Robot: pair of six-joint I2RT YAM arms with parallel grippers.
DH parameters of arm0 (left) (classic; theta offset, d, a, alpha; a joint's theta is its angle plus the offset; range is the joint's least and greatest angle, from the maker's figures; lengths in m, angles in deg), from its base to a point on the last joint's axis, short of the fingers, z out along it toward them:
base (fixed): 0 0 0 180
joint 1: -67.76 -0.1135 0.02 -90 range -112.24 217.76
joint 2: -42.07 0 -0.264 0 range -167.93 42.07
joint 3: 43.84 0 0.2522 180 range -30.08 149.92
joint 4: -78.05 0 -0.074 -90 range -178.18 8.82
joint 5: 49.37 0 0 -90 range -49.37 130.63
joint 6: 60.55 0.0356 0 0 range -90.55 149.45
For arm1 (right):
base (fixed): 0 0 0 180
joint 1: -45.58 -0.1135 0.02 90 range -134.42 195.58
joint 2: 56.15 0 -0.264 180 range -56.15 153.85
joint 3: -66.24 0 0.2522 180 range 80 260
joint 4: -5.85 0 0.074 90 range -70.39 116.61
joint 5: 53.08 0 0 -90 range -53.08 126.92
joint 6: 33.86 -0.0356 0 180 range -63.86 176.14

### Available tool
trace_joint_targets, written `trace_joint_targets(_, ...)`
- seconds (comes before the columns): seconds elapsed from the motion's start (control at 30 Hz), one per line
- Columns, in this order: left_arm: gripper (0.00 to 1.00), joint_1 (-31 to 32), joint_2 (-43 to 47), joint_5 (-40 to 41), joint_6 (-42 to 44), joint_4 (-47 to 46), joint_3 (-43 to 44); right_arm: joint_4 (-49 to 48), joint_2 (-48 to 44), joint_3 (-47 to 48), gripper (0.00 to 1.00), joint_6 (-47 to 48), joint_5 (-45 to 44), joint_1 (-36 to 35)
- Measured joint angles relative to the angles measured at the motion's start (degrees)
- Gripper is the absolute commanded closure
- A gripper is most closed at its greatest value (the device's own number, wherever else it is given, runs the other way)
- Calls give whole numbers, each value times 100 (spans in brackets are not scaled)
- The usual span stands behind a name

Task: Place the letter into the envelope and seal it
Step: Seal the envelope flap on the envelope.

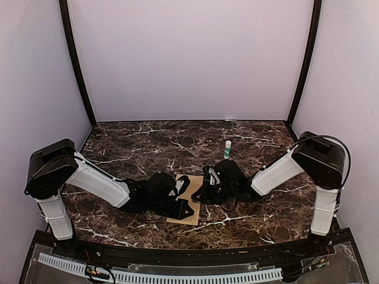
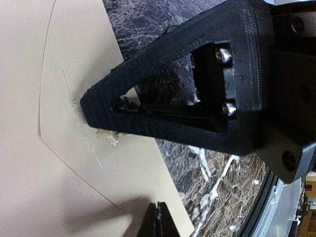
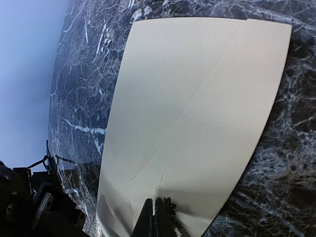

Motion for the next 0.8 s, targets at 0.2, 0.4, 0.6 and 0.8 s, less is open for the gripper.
trace_joint_targets(0.2, 100, 2, -26, 68, -162, 4, -2, -7, 0, -4, 100, 72, 79, -39)
trace_joint_targets(0.4, 100, 22, -26, 136, -328, -122, -79, -179, -50, -173, 100, 83, 192, -151)
trace_joint_targets(0.6, 100, 31, -24, 168, -391, -188, -111, -168, -173, -352, 100, 85, 413, -422)
trace_joint_targets(0.8, 100, 33, -24, 168, -409, -221, -131, -170, -177, -358, 100, 63, 404, -435)
